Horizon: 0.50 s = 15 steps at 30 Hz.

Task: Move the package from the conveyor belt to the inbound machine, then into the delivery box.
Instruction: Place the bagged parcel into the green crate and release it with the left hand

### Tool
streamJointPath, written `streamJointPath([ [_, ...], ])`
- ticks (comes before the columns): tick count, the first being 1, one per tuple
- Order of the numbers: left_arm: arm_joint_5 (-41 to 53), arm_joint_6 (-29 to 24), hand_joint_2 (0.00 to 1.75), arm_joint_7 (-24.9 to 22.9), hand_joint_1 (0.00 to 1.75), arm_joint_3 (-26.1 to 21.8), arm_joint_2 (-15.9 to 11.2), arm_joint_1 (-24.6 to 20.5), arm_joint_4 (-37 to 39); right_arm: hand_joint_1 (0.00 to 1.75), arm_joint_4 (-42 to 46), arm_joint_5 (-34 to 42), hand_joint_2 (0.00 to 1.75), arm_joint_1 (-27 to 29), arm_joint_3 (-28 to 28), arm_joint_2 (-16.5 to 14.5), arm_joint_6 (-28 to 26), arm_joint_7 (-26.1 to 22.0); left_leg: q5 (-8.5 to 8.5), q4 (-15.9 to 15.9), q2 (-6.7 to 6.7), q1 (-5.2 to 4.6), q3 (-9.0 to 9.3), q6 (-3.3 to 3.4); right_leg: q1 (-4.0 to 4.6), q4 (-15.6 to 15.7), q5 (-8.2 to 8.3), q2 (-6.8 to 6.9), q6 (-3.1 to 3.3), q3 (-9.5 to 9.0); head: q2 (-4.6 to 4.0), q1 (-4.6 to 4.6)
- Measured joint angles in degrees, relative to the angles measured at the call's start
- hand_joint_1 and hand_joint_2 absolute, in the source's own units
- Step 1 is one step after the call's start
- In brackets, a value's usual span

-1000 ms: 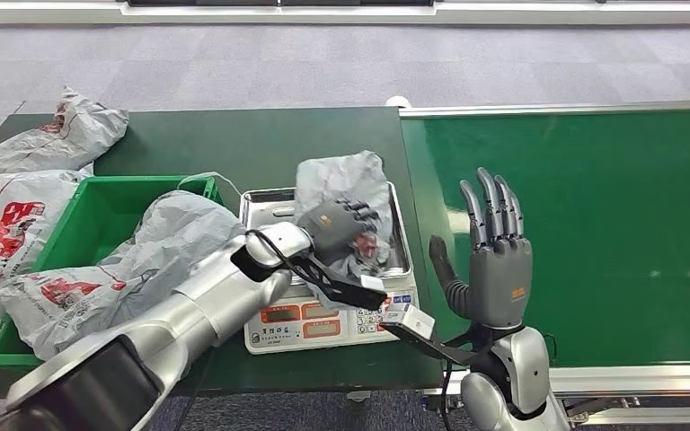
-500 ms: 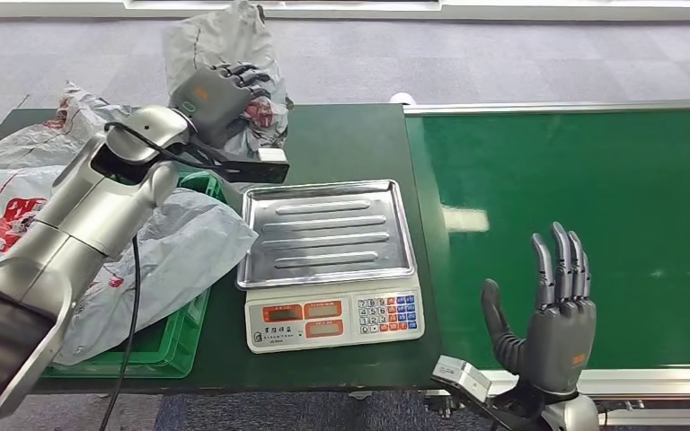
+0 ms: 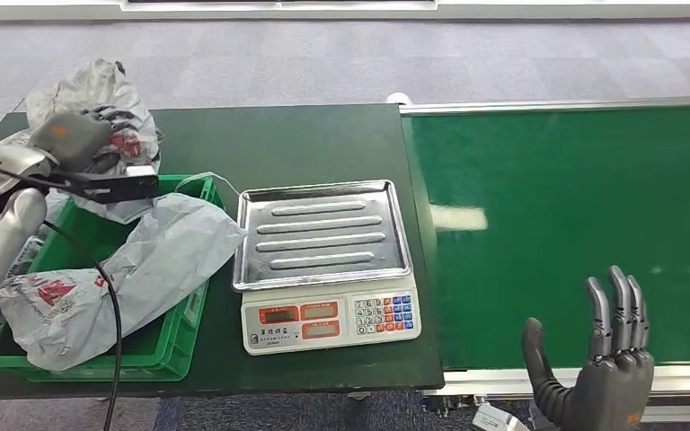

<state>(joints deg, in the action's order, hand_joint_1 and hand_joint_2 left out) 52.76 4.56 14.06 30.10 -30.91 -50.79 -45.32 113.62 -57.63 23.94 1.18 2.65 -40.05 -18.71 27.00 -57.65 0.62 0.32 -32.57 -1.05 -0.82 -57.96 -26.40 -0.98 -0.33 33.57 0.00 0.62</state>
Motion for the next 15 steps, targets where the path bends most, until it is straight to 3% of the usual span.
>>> streamJointPath([
  [4, -1.7, -1.2, 1.75, -0.4, 1.75, -9.0, -5.9, 19.7, -10.5, 0.0, 1.4, 0.2, 1.75, 2.2, -1.4, 0.0, 0.0, -0.8, 0.3, 0.1, 0.52, -0.11, 0.47, -0.1, -0.11, 0.0, -0.29, -0.54, 0.09, -0.13, 0.0, 0.03],
  [9, -0.5, 1.8, 1.75, -2.6, 1.75, -20.0, -9.0, 40.6, -25.6, 0.0, 2.3, 0.3, 1.75, 2.3, -2.4, 0.0, 0.0, -0.6, 0.55, 0.1, 0.48, -0.1, 0.42, -0.04, -0.07, 0.0, -0.46, -0.5, 0.07, -0.16, 0.0, 0.01],
  [12, -1.3, 3.7, 1.75, -2.9, 1.75, -26.9, -9.5, 52.4, -36.0, 0.0, 2.5, 0.7, 1.75, 2.4, -3.1, 0.0, 0.0, -0.6, 0.68, 0.1, 0.54, -0.1, 0.45, -0.01, -0.07, 0.0, -0.55, -0.52, 0.07, -0.17, 0.0, 0.02],
  [13, -1.3, 4.2, 1.75, -2.9, 1.61, -28.9, -9.5, 55.6, -39.2, 0.0, 2.5, 0.9, 1.75, 2.5, -3.2, 0.0, 0.0, -0.7, 0.7, 0.1, 0.52, -0.1, 0.44, 0.0, -0.06, 0.0, -0.59, -0.51, 0.05, -0.17, 0.0, 0.02],
  [15, -1.4, 4.8, 1.75, -2.7, 0.74, -32.1, -9.1, 61.1, -45.0, 0.0, 2.5, 1.1, 1.75, 2.7, -3.4, -0.1, 0.0, -1.0, 0.74, 0.1, 0.4, -0.1, 0.44, 0.03, -0.06, 0.0, -0.67, -0.39, 0.0, -0.23, 0.0, 0.02],
])
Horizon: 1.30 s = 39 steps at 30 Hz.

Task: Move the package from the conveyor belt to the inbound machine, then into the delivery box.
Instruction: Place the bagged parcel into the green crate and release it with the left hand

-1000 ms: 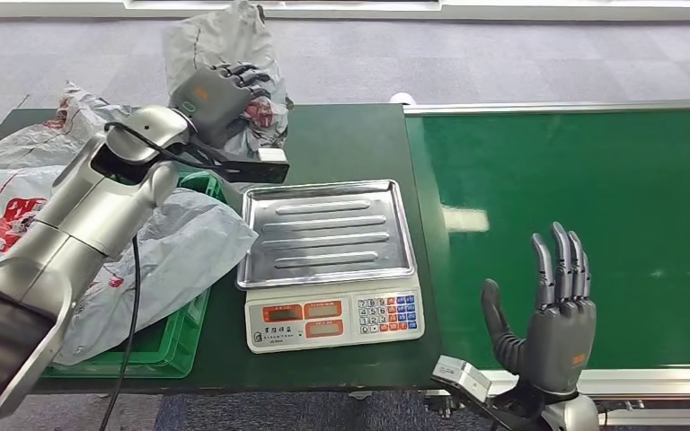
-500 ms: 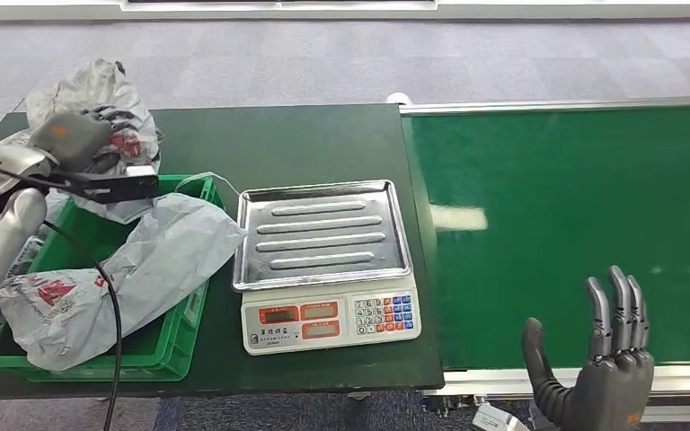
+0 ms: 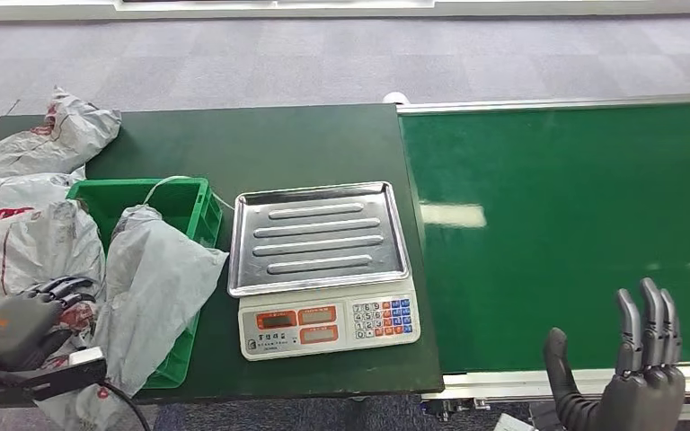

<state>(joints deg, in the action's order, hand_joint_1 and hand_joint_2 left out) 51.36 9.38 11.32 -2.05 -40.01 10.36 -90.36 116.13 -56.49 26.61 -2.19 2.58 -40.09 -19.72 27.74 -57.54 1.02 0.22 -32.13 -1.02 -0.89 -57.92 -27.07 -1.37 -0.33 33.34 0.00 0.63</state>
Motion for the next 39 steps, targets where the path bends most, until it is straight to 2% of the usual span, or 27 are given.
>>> streamJointPath([
  [1, 0.0, 0.2, 1.31, 0.0, 0.3, -1.3, 0.4, 2.7, -2.9, 0.0, 0.0, 0.1, 1.75, 0.0, 0.0, 0.0, 0.0, -0.1, 0.03, 0.0, -0.05, 0.0, 0.02, -0.01, 0.0, 0.0, -0.04, 0.06, -0.01, -0.04, 0.0, -0.01],
  [2, 0.1, 0.1, 0.87, 0.0, 0.0, -2.2, 0.9, 5.2, -5.7, 0.0, 0.0, 0.0, 1.75, 0.0, 0.0, -0.1, 0.0, -0.2, 0.08, 0.0, -0.1, 0.0, 0.05, -0.01, -0.01, 0.0, -0.08, 0.12, -0.02, -0.08, 0.0, 0.01],
  [4, 0.8, -0.6, 0.0, 0.0, 0.0, -3.0, 2.6, 8.1, -10.2, 0.0, 0.0, -1.0, 1.75, -0.1, -0.1, -0.4, 0.2, 0.2, 0.14, 0.0, -0.26, -0.02, 0.11, 0.01, -0.03, 0.0, -0.17, 0.29, -0.07, -0.19, 0.0, 0.01],
  [8, 1.1, -6.7, 0.0, -0.7, 0.0, -0.1, 8.0, 7.3, -11.8, 0.0, 0.9, -4.3, 1.75, 0.5, 0.0, -0.6, 0.4, 3.8, 0.19, 0.0, -0.95, -0.05, 0.26, 0.14, -0.07, 0.0, -0.45, 0.99, -0.23, -0.57, 0.0, -0.01],
  [12, -2.9, -14.2, 0.0, -1.6, 0.0, 2.4, 12.8, 4.3, -11.4, 0.0, 2.2, -5.7, 1.75, 1.4, 0.0, -0.7, 0.4, 5.7, 0.18, -0.1, -1.17, -0.04, 0.28, 0.18, -0.06, 0.0, -0.48, 1.18, -0.27, -0.75, 0.0, 0.0],
  [18, -13.5, -25.2, 0.0, -1.0, 0.0, 2.7, 20.3, -2.2, -11.8, 0.0, 3.1, -7.2, 1.75, 2.1, 0.0, -1.1, 0.2, 7.3, 0.16, -0.1, -1.23, -0.03, 0.32, 0.19, -0.05, 0.0, -0.45, 1.21, -0.27, -0.86, 0.0, -0.01],
  [22, -18.3, -30.7, 0.0, 1.8, 0.0, 2.3, 24.1, -3.6, -13.6, 0.0, 3.0, -7.1, 1.75, 1.6, 0.2, -1.2, 0.1, 7.5, 0.16, -0.1, -1.2, -0.03, 0.33, 0.19, -0.05, 0.0, -0.45, 1.18, -0.28, -0.87, 0.0, -0.01],
  [26, -21.3, -37.1, 0.0, 7.0, 0.0, 2.1, 26.9, -3.1, -16.1, 0.0, 2.7, -4.6, 1.75, 0.7, 0.4, -1.3, 0.1, 6.6, 0.17, -0.1, -1.2, -0.02, 0.33, 0.19, -0.04, 0.0, -0.45, 1.16, -0.27, -0.86, 0.0, -0.02],
  [31, -22.6, -47.2, 0.0, 15.7, 0.0, 2.3, 30.5, -1.3, -19.9, 0.0, 2.4, 3.3, 1.75, -0.6, 0.4, -3.1, 0.1, 2.6, 0.19, -0.1, -1.19, -0.02, 0.32, 0.2, -0.04, 0.0, -0.47, 1.16, -0.27, -0.87, 0.0, -0.01],
  [35, -27.8, -48.8, 0.0, 26.1, 0.0, 2.2, 36.3, 2.4, -25.0, 0.0, 2.4, 9.6, 1.75, -0.7, 0.4, -5.2, 1.1, 0.5, 0.21, -0.1, -1.18, -0.02, 0.31, 0.22, -0.05, 0.0, -0.49, 1.14, -0.28, -0.85, 0.0, -0.01],
  [37, -30.3, -48.9, 0.0, 28.2, 0.0, 2.1, 39.0, 4.4, -28.0, 0.0, 2.5, 12.3, 1.75, -0.6, 0.3, -5.8, 2.5, 0.0, 0.23, -0.1, -1.17, -0.03, 0.32, 0.24, -0.07, 0.1, -0.49, 1.14, -0.29, -0.85, 0.0, -0.01],
  [39, -32.7, -48.8, 0.0, 28.7, 0.0, 2.1, 41.2, 6.3, -30.5, 0.0, 2.6, 15.5, 0.87, -0.4, 0.0, -6.7, 4.5, -1.3, 0.25, -0.2, -1.17, -0.04, 0.33, 0.27, -0.07, 0.1, -0.5, 1.15, -0.3, -0.84, 0.0, -0.01],
])
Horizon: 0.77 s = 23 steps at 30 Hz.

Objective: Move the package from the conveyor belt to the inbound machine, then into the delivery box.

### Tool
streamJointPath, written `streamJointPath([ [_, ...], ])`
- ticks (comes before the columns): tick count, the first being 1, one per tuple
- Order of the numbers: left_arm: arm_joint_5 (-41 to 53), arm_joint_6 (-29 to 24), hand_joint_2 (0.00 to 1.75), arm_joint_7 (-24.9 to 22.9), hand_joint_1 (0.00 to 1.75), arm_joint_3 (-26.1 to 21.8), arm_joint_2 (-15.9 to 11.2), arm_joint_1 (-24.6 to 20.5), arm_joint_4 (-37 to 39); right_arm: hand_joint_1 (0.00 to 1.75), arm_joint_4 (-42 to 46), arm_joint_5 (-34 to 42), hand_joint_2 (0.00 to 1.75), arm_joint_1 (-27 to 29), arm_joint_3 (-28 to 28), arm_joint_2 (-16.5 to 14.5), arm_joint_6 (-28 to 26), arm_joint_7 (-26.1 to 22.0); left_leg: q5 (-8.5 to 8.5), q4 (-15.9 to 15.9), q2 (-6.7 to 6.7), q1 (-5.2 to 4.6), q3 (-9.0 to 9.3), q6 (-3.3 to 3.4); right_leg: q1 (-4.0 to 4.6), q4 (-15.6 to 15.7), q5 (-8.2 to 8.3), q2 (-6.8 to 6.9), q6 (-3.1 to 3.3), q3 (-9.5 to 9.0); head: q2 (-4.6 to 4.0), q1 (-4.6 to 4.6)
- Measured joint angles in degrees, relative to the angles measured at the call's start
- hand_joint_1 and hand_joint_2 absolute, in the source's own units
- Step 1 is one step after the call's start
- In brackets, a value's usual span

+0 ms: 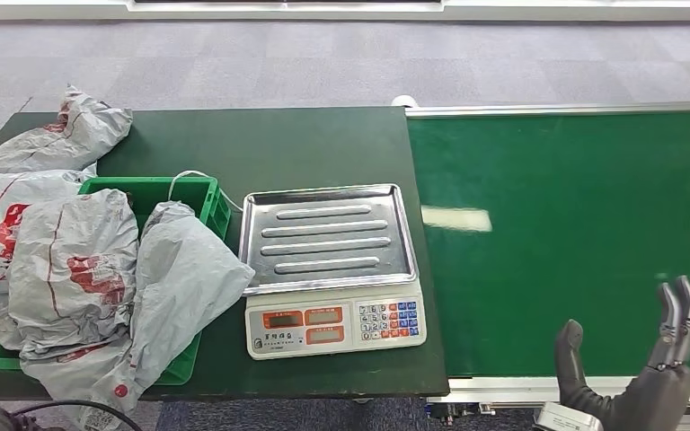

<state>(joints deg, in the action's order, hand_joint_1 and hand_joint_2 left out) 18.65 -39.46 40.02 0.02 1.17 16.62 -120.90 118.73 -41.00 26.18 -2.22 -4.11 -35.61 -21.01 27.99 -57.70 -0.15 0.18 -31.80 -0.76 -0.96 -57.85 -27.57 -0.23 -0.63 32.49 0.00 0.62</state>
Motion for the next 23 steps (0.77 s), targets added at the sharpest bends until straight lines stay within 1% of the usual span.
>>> streamJointPath([
  [2, -2.9, 0.0, 0.0, 0.1, 0.0, 0.1, 2.0, 1.4, -1.4, 0.0, 0.4, 3.9, 0.0, 0.5, -0.9, -1.1, 2.0, -2.2, 0.01, 0.0, -0.01, 0.0, 0.0, 0.01, 0.01, 0.0, -0.01, 0.03, -0.01, -0.01, 0.0, 0.0],
  [4, -5.0, 0.0, 0.0, 0.2, 0.0, 0.1, 3.8, 2.2, -2.0, 0.0, 0.7, 6.9, 0.87, 1.0, -2.0, -2.0, 3.3, -3.8, 0.02, 0.0, -0.02, 0.0, -0.03, 0.02, 0.02, 0.0, -0.01, 0.05, -0.01, -0.03, 0.0, 0.0],
  [6, -5.5, 0.0, 0.0, 0.2, 0.0, 0.1, 5.2, 2.5, -2.0, 0.0, 1.1, 8.0, 1.75, 1.3, -2.8, -2.7, 4.1, -4.4, 0.04, 0.0, -0.01, 0.01, -0.14, 0.01, 0.03, 0.0, -0.03, 0.05, -0.01, -0.05, 0.0, 0.0],
  [8, -4.2, 0.0, 0.0, 0.2, 0.0, 0.1, 6.4, 2.3, -1.5, 0.0, 1.4, 8.4, 1.75, 1.5, -3.4, -3.4, 4.9, -4.8, 0.08, 0.0, -0.01, 0.01, -0.22, 0.0, 0.03, 0.0, -0.07, 0.04, -0.01, -0.08, 0.0, 0.01],
  [12, 0.6, 0.0, 0.0, 0.2, 0.0, -0.1, 10.4, 1.5, 0.6, 0.0, 1.6, 9.7, 0.0, 1.5, -4.2, -5.5, 6.0, -4.7, 0.1, 0.0, 0.0, 0.01, -0.22, 0.0, 0.02, 0.0, -0.09, 0.03, -0.01, -0.13, 0.0, -0.01],
  [15, 0.4, 0.0, 0.0, -0.7, 0.0, 0.0, 11.7, 1.3, 2.1, 0.0, 1.8, 12.8, 0.0, 1.6, -4.9, -6.7, 6.2, -5.5, 0.08, 0.0, 0.01, 0.0, 0.04, 0.0, 0.02, 0.0, -0.07, 0.01, -0.01, -0.16, 0.0, -0.01],
  [18, -1.0, 0.0, 0.0, -2.8, 0.0, 0.5, 11.6, 1.3, 3.5, 0.0, 2.3, 15.5, 0.0, 1.8, -6.6, -8.0, 5.8, -7.5, 0.06, 0.0, 0.01, 0.01, 0.18, -0.01, 0.03, 0.0, -0.05, 0.01, -0.02, -0.16, 0.0, -0.01],
  [23, -1.5, 0.0, 0.0, -3.9, 0.0, 1.0, 11.5, 1.3, 4.4, 0.0, 2.7, 15.4, 0.0, 1.5, -7.7, -9.5, 4.9, -9.7, 0.08, 0.0, 0.01, 0.01, 0.16, -0.02, 0.03, 0.0, -0.07, -0.01, -0.01, -0.14, 0.0, 0.0],
])
